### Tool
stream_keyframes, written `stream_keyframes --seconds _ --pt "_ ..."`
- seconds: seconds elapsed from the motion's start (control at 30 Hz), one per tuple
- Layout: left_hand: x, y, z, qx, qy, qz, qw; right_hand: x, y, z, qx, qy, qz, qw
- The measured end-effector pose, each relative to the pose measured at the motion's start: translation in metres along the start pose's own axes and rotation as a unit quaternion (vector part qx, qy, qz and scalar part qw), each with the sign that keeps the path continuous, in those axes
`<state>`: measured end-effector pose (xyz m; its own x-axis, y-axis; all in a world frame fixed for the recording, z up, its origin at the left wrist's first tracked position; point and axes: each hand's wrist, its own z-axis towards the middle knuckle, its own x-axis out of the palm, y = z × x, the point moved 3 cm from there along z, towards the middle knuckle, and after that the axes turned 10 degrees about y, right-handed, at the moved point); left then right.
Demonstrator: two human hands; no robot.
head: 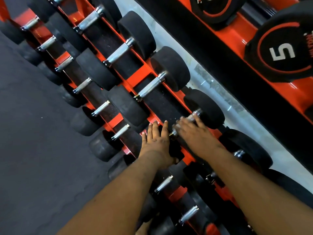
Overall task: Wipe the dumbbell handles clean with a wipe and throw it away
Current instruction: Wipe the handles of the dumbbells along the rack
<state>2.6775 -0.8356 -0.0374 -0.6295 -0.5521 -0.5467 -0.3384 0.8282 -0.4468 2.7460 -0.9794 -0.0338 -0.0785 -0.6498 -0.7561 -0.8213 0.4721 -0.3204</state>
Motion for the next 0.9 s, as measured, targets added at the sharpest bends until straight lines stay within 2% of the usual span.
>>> stream_keyframes --seconds 0.07,0.1,0.23,0.33,0.4,0.47,0.5,0.53,0.6,0.67,0.7,0.73,0.8,0.83,0.9 --pt "0.000 -0.001 0.000 -0.003 0.003 0.003 1.000 -0.004 -0.008 0.002 0.082 0.014 0.030 0.996" --pt "0.000 -0.001 0.000 -0.003 0.003 0.002 1.000 -0.006 -0.003 0.005 0.097 0.004 0.048 0.994" --pt "-0.001 -0.001 -0.001 -0.004 0.001 -0.001 1.000 0.008 0.027 0.015 0.007 -0.032 0.084 0.996" --pt "-0.002 -0.001 -0.002 -0.001 0.001 -0.002 1.000 0.022 0.026 0.000 -0.026 -0.091 0.179 0.979" --pt "-0.003 -0.002 -0.003 -0.001 0.005 0.001 1.000 0.035 0.031 -0.015 -0.020 -0.081 0.224 0.971" --pt "-0.003 -0.002 -0.003 -0.002 0.004 0.003 1.000 0.048 0.036 -0.028 0.040 -0.051 0.323 0.944" --pt "-0.003 -0.002 -0.003 -0.003 0.004 0.004 1.000 0.052 0.033 -0.034 0.103 -0.047 0.424 0.898" --pt "-0.003 -0.001 -0.003 -0.005 0.004 0.005 1.000 0.051 0.029 -0.039 0.179 -0.060 0.539 0.821" --pt "-0.003 -0.002 -0.002 -0.007 0.004 0.004 1.000 0.049 0.026 -0.038 0.293 -0.091 0.729 0.611" --pt "-0.003 -0.002 -0.002 -0.007 0.004 0.002 1.000 0.035 0.034 -0.024 0.314 -0.085 0.857 0.399" --pt "-0.003 -0.001 -0.003 -0.007 0.003 0.000 1.000 0.026 0.041 -0.015 0.307 -0.067 0.892 0.324" --pt "-0.003 -0.002 -0.003 -0.005 0.004 0.000 1.000 0.017 0.045 -0.007 0.297 -0.052 0.916 0.266" --pt "-0.003 -0.002 -0.003 -0.007 0.007 -0.003 1.000 0.000 0.042 0.007 0.283 -0.027 0.941 0.182" --pt "-0.004 -0.002 -0.003 -0.008 0.007 -0.004 1.000 -0.004 0.036 0.012 0.285 -0.039 0.947 0.143" --pt "-0.004 -0.002 -0.003 -0.009 0.009 -0.002 1.000 -0.004 0.013 0.020 0.292 -0.114 0.947 0.073"
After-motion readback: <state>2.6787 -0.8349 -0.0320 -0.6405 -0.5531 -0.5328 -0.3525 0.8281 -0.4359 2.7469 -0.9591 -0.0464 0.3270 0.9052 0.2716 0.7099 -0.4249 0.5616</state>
